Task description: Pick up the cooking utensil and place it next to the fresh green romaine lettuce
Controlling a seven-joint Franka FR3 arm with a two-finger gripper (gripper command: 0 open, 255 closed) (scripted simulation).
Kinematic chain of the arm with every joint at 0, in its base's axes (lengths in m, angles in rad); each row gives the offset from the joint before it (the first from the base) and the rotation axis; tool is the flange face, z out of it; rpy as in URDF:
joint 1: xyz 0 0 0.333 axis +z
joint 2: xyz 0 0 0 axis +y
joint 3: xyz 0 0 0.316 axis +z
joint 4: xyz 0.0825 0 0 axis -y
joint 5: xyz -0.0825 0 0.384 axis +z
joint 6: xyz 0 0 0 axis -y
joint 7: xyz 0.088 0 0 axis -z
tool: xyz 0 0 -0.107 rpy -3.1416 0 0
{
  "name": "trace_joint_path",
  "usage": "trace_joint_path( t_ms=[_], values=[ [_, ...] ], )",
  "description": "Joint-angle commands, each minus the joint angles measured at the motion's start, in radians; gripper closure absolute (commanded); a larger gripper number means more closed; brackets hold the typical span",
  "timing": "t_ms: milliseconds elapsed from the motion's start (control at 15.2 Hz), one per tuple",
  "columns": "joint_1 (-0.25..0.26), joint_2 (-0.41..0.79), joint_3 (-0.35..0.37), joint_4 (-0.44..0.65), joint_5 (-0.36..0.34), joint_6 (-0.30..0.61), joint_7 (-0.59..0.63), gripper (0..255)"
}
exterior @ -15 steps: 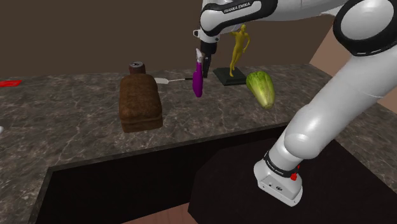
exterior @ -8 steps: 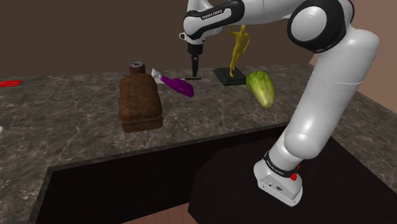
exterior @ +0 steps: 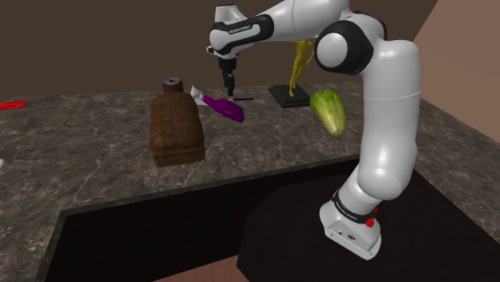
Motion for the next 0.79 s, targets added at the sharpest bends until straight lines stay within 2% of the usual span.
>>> trace_joint_path(
  t_ms=[0,396,726],
  values=[
    [0.001,0.047,0.006,0.046,-0.002,0.003,-0.016,0],
    [-0.001,0.071,0.006,0.001,-0.001,0.072,-0.016,0],
    [-0.001,0.074,0.006,-0.002,-0.001,0.078,-0.016,0]
  ],
)
